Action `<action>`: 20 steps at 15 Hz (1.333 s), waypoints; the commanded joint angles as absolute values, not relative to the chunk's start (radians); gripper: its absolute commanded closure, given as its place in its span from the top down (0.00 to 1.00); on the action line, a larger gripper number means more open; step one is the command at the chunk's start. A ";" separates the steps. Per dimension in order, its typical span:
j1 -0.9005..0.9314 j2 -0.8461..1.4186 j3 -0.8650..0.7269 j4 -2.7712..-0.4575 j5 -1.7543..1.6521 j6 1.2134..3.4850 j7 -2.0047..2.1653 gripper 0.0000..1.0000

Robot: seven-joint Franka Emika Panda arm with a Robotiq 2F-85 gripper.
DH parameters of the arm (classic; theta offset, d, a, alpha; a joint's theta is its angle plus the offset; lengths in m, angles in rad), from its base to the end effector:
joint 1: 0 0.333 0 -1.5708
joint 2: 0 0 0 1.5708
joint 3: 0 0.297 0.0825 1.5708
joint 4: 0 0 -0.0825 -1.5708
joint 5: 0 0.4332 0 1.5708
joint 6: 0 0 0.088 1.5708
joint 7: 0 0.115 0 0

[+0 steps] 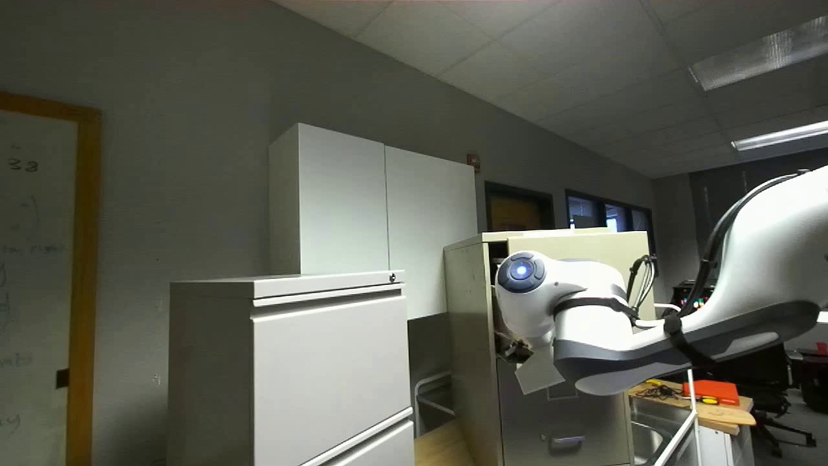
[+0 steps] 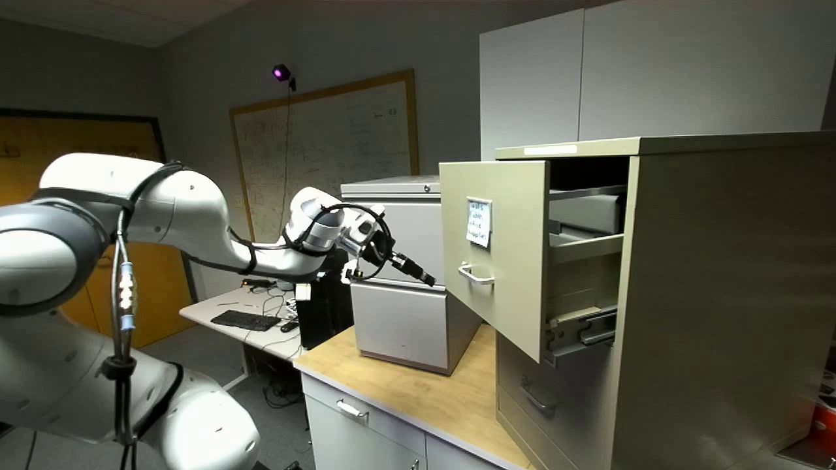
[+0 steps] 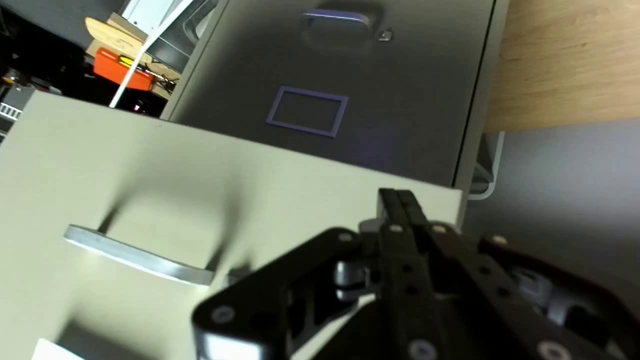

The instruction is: Close the top drawer of the beige file cabinet

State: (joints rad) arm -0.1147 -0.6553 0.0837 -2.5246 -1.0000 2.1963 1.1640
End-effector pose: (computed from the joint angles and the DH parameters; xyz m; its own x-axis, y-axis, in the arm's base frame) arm 0.4471 -0.0478 0.5087 0.5586 -0.2893 0.7773 -0.7293 -0.6176 0.2943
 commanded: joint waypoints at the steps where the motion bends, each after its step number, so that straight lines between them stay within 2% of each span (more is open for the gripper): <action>1: -0.135 -0.735 0.059 -2.571 -1.066 2.223 1.259 0.00; 5: -0.154 -0.745 0.033 -2.566 -1.232 2.290 1.363 0.00; 12: -0.121 -0.619 -0.031 -2.478 -1.453 2.404 1.515 0.00; 20: -0.108 -0.365 -0.080 -2.356 -1.602 2.252 1.596 0.00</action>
